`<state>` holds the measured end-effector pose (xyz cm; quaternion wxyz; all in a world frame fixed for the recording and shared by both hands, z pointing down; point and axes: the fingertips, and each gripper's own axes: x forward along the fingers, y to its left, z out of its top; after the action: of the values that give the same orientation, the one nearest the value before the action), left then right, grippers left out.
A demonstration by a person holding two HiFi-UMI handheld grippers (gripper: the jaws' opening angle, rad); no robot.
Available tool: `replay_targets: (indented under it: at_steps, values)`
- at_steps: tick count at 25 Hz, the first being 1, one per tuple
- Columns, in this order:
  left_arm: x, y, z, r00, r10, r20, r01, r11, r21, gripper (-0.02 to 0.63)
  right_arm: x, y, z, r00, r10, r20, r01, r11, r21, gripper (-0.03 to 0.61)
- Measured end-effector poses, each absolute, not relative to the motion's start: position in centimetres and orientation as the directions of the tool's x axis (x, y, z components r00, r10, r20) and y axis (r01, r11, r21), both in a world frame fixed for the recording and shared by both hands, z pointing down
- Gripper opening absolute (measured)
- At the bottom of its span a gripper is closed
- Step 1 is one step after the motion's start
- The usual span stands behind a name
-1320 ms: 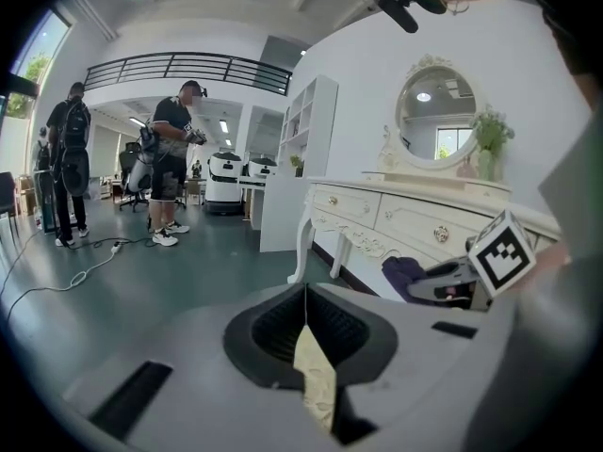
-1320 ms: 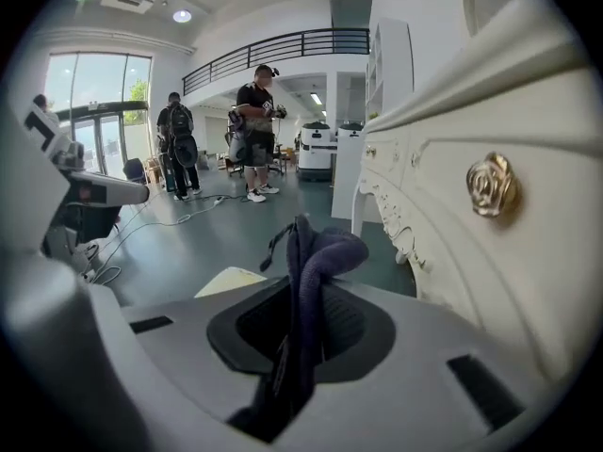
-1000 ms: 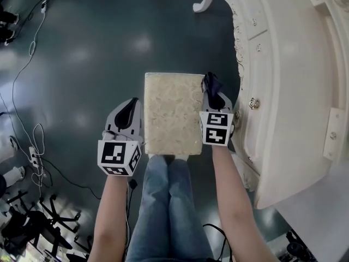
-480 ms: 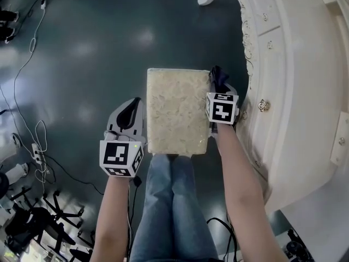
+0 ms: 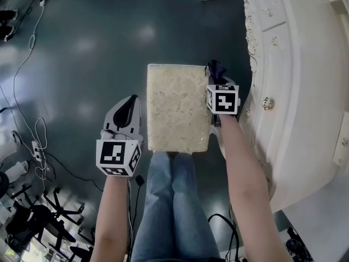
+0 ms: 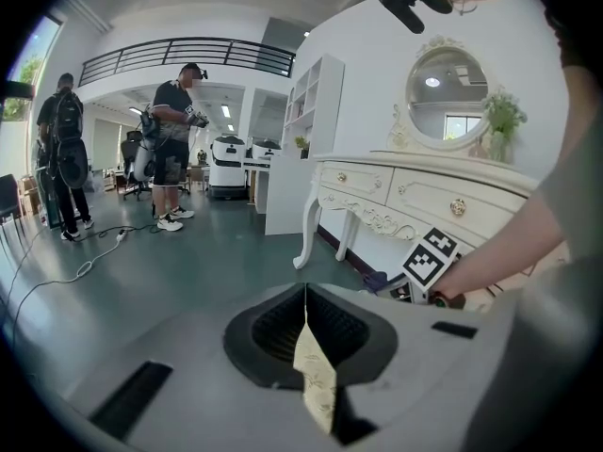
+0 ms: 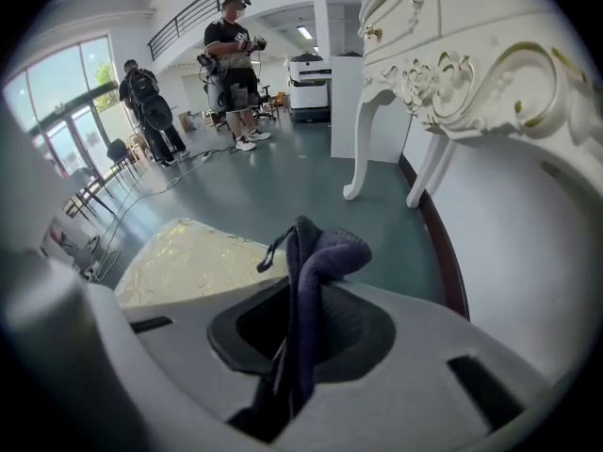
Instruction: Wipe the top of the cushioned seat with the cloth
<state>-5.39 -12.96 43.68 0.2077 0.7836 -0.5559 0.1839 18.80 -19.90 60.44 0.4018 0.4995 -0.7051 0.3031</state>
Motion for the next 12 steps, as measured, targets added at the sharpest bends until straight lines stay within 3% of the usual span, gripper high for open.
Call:
replay_targets:
  at_steps: [12]
  values:
    - [-5.0, -12.1, 43.9, 0.315, -0.794, 0.520, -0.948, -0.288, 0.134, 0.005, 17.1, -18.8, 59.9, -0.236, -0.458, 0.857, -0.866, 0.499, 0.028, 0.038]
